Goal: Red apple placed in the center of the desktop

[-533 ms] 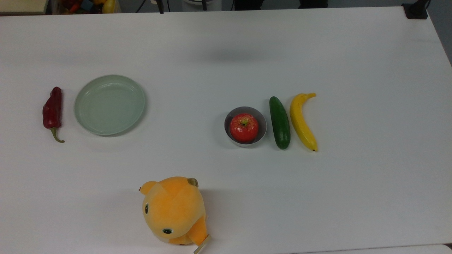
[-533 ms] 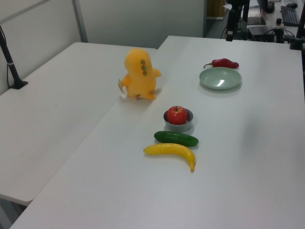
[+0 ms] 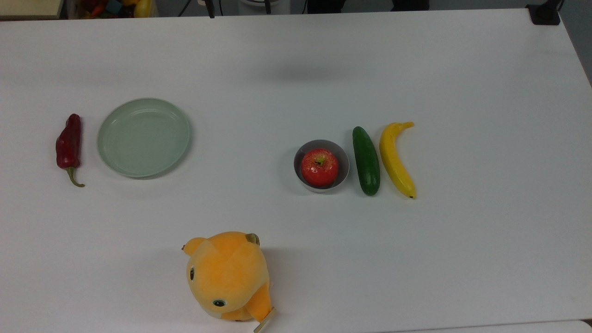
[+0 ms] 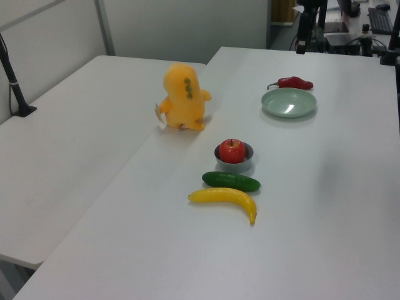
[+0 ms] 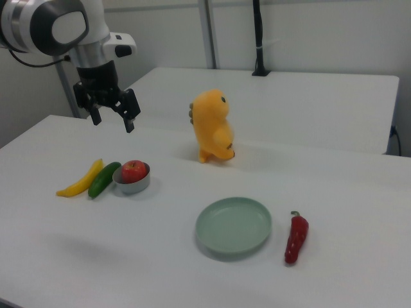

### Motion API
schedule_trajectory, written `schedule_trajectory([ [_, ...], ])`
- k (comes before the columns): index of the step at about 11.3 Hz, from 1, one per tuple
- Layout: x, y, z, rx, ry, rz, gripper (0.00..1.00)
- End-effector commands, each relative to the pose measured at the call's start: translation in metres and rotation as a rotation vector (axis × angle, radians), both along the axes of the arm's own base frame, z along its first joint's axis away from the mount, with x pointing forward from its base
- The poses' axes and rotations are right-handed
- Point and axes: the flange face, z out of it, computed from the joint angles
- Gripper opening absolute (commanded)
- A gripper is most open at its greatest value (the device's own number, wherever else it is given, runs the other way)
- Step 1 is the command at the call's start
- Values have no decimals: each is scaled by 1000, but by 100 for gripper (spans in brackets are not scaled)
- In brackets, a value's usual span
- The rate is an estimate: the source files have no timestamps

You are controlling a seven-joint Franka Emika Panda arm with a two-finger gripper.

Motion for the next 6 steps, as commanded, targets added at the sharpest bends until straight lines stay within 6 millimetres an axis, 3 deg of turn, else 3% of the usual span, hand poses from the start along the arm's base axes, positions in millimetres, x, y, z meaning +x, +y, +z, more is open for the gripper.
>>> schedule_trajectory([
  [1, -1, 0, -1, -9, -13, 13, 100],
  [6, -1, 1, -1, -9, -5, 15, 100],
])
